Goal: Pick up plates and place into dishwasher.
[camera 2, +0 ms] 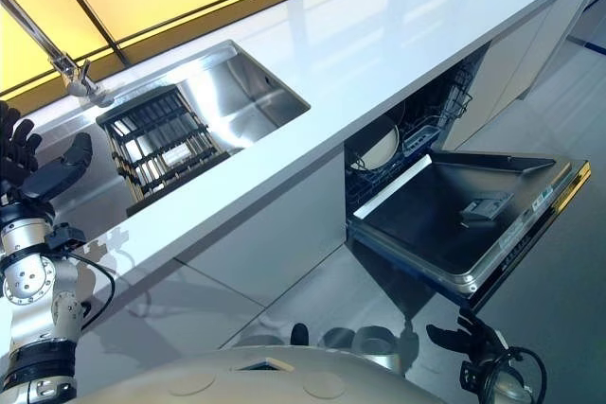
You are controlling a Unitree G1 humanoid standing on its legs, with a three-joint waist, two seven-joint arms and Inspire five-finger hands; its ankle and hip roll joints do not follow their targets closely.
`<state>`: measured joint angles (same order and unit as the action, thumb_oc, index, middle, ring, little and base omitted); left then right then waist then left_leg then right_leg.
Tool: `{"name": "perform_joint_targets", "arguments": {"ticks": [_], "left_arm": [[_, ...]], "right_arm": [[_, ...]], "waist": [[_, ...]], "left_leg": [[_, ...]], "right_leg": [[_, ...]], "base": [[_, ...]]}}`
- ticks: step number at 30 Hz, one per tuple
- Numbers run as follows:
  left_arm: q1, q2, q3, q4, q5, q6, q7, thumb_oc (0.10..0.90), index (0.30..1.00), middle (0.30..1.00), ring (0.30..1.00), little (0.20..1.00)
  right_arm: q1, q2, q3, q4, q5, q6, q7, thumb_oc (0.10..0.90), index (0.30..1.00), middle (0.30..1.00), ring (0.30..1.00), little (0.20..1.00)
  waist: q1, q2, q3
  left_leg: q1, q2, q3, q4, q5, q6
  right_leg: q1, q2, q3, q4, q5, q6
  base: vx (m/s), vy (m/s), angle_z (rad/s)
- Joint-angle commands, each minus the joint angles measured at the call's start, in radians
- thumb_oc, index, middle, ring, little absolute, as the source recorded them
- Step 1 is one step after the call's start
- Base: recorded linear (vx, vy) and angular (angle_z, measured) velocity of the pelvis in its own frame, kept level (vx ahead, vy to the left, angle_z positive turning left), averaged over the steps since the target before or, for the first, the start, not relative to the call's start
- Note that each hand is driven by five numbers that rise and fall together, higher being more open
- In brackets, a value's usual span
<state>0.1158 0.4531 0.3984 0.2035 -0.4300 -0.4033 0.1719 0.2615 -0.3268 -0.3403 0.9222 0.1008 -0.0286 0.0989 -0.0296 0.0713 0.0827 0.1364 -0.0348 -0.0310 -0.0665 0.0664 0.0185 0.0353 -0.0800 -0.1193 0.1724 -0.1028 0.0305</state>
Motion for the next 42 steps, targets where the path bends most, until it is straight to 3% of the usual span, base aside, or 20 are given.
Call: {"name": "perform_joint_targets", "arguments": {"ticks": [1,9,15,21,27,30,36,39,42], "left_arm": [[-0.136,0.136,0.045,-0.072,0.044,-0.037,0.018,0.8,0.9,0.9,0.9,0.9],[-0.188,0.187,0.037,-0.027,0.071,0.014,0.008,0.8,0.9,0.9,0.9,0.9],[-0.237,0.248,0.027,0.071,0.064,0.027,0.032,0.8,0.9,0.9,0.9,0.9],[-0.236,0.267,0.048,0.14,0.02,0.033,-0.007,0.8,0.9,0.9,0.9,0.9],[-0.231,0.281,0.049,0.182,0.004,0.039,-0.013,0.8,0.9,0.9,0.9,0.9],[-0.225,0.286,0.054,0.173,0.018,0.057,-0.024,0.8,0.9,0.9,0.9,0.9],[-0.157,0.354,0.061,0.249,0.208,0.129,-0.039,0.8,0.9,0.9,0.9,0.9],[-0.112,0.4,0.047,0.318,0.371,0.187,-0.046,0.8,0.9,0.9,0.9,0.9],[-0.075,0.432,0.034,0.369,0.442,0.203,-0.067,0.8,0.9,0.9,0.9,0.9]], "right_arm": [[-0.087,-0.031,-0.06,-0.007,0.043,-0.072,-0.045,0.8,0.9,0.9,0.9,0.9],[-0.093,-0.038,-0.094,-0.005,0.025,-0.08,-0.098,0.8,0.9,0.9,0.9,0.9],[-0.129,-0.075,-0.163,-0.091,0.099,-0.174,-0.26,0.8,0.9,0.9,0.9,0.9],[-0.14,-0.087,-0.202,-0.249,0.156,-0.233,-0.324,0.8,0.9,0.9,0.9,0.9],[-0.162,-0.136,-0.297,-0.246,0.401,-0.246,-0.303,0.8,0.9,0.9,0.9,0.9],[-0.159,-0.149,-0.327,-0.197,0.413,-0.292,-0.301,0.8,0.9,0.9,0.9,0.9],[-0.123,-0.166,-0.334,-0.154,0.379,-0.327,-0.291,0.8,0.9,0.9,0.9,0.9],[-0.114,-0.171,-0.327,-0.149,0.384,-0.326,-0.28,0.8,0.9,0.9,0.9,0.9],[-0.116,-0.174,-0.315,-0.149,0.395,-0.335,-0.276,0.8,0.9,0.9,0.9,0.9]], "waist": [[-0.024,0.008,-0.042],[-0.035,0.003,-0.065],[-0.047,0.008,-0.06],[-0.061,0.009,-0.05],[-0.064,0.002,-0.02],[-0.06,-0.004,-0.012],[-0.06,-0.008,-0.017],[-0.059,-0.003,-0.01],[-0.053,-0.001,0.001]], "left_leg": [[0.009,-0.068,0.044,0.037,-0.124,0.04],[0.03,-0.069,0.059,0.032,-0.144,0.042],[0.031,-0.063,0.083,0.013,-0.148,0.046],[0.025,-0.061,0.101,0.025,-0.159,0.05],[0.0,-0.063,0.108,0.059,-0.171,0.057],[-0.003,-0.064,0.114,0.059,-0.172,0.063],[0.007,-0.068,0.136,0.059,-0.173,0.074],[0.002,-0.073,0.134,0.074,-0.181,0.082],[-0.008,-0.076,0.134,0.083,-0.178,0.085]], "right_leg": [[0.006,0.042,-0.002,-0.031,0.02,0.026],[0.021,0.037,0.015,-0.07,0.032,0.04],[0.004,0.037,0.025,-0.105,0.053,0.057],[-0.013,0.04,0.041,-0.095,0.052,0.062],[-0.038,0.04,0.05,-0.076,0.031,0.057],[-0.049,0.037,0.045,-0.068,0.037,0.063],[-0.056,0.028,0.038,-0.058,0.054,0.074],[-0.063,0.022,0.037,-0.044,0.049,0.08],[-0.067,0.022,0.034,-0.042,0.055,0.081]], "base": [[-0.01,0.038,-0.15],[-0.02,0.039,-0.06],[-0.03,0.037,-0.09],[0.04,0.043,-0.11],[0.05,0.074,-0.01],[0.02,0.025,-0.01],[0.09,0.033,-0.03],[0.04,0.038,-0.07],[0.0,0.0,0.0]]}}
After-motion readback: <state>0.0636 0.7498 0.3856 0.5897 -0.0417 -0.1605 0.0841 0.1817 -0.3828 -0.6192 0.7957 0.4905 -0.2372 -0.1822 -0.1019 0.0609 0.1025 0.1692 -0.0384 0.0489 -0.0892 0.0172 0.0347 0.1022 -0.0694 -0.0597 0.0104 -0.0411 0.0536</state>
